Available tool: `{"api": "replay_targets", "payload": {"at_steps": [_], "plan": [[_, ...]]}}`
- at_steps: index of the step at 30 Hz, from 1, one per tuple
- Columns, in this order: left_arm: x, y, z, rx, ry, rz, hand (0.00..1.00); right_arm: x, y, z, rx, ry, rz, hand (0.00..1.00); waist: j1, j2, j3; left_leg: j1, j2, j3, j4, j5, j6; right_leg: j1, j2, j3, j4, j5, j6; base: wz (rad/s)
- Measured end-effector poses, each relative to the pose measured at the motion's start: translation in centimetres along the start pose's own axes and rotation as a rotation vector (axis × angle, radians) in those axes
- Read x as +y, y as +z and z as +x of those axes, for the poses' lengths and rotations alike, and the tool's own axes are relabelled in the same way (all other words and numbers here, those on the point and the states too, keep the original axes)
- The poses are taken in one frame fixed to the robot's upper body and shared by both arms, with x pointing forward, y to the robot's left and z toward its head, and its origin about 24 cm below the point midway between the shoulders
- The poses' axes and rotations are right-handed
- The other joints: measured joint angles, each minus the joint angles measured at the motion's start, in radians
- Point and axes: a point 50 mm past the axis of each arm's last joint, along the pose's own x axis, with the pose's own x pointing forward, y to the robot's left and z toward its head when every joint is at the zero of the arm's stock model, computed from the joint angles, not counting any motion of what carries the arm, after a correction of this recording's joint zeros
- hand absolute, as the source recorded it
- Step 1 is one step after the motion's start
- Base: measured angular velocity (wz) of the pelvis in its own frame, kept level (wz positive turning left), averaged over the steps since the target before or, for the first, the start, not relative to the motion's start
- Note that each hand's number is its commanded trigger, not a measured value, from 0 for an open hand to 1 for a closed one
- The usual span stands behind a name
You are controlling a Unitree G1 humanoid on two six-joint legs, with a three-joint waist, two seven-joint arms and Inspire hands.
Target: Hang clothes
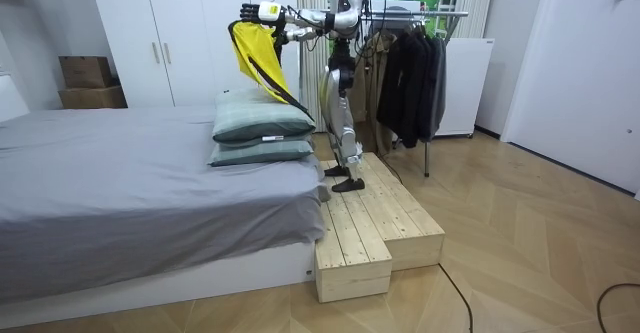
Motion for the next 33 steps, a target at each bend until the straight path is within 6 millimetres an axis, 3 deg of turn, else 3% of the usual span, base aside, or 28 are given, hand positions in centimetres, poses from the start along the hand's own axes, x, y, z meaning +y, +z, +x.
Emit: {"api": "replay_targets", "payload": {"at_steps": [3,14,24,27,33], "plan": [[0.2,-1.0,-0.4,0.043,0.008,-0.001,0.00,-0.4,-0.6,-0.3,0.018,-0.016,-0.010,1.00,-0.014,-0.003,-0.0018,0.001,0.000,0.005,0.006,0.000,0.000,-0.004,-0.003,0.000,0.017,0.000,0.000,-0.02],[1.5,-5.1,-1.9,0.223,0.103,-0.007,0.00,-2.0,-2.1,-1.0,0.061,-0.094,-0.052,1.00,-0.013,-0.008,-0.0055,0.003,0.000,0.033,0.005,0.000,0.000,-0.021,-0.004,0.028,0.030,0.000,0.001,-0.07],[0.8,-12.4,-7.5,0.599,0.203,-0.103,0.00,-2.9,-3.8,-2.9,0.115,-0.112,-0.122,1.00,0.004,-0.013,-0.0102,0.023,0.003,0.059,-0.005,0.000,0.000,-0.016,0.002,0.050,0.030,0.000,0.000,-0.06],[0.6,-13.2,-8.9,0.653,0.228,-0.144,0.00,-3.0,-4.1,-3.2,0.127,-0.111,-0.143,1.00,0.012,-0.024,-0.0103,0.017,0.006,0.063,-0.015,-0.004,0.004,-0.029,0.007,0.059,0.034,0.000,0.000,-0.10],[0.4,-13.2,-9.0,0.658,0.231,-0.156,0.00,-3.3,-3.9,-3.1,0.115,-0.121,-0.177,1.00,0.016,-0.036,-0.0055,0.014,0.006,0.073,-0.013,-0.004,0.004,-0.037,0.010,0.078,0.041,0.001,0.000,-0.06]]}}
